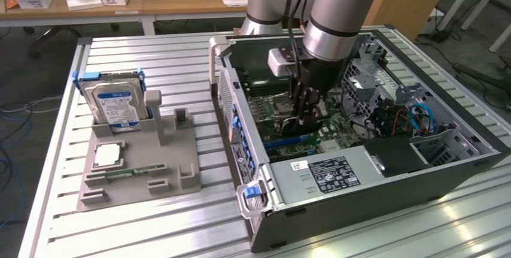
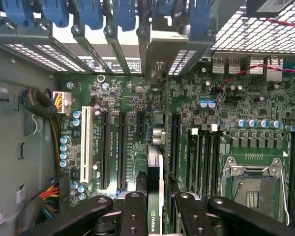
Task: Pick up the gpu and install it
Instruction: 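Insert the gpu into the slot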
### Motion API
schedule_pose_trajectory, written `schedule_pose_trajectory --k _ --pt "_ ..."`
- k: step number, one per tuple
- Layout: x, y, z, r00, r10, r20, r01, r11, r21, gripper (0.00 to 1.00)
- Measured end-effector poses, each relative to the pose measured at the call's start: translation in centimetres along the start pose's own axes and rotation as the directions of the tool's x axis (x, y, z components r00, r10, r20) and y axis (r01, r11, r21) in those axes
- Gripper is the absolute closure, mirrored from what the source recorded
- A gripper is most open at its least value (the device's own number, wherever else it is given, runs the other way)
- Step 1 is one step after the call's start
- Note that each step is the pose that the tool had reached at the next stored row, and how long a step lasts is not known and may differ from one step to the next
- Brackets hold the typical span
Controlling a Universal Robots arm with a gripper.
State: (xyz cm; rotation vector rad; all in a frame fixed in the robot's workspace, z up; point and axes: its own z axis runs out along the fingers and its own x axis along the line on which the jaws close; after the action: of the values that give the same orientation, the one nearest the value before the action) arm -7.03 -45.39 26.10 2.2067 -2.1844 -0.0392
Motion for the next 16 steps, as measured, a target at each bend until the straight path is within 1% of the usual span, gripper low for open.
schedule_pose_trajectory --k 9,16 --pt "0.0 0.57 0.17 1.0 0.0 -0.0001 0.0 1.0 0.0003 0.73" --pt "-0.01 0.67 0.31 1.0 0.0 -0.0001 0.0 1.0 0.0007 0.73"
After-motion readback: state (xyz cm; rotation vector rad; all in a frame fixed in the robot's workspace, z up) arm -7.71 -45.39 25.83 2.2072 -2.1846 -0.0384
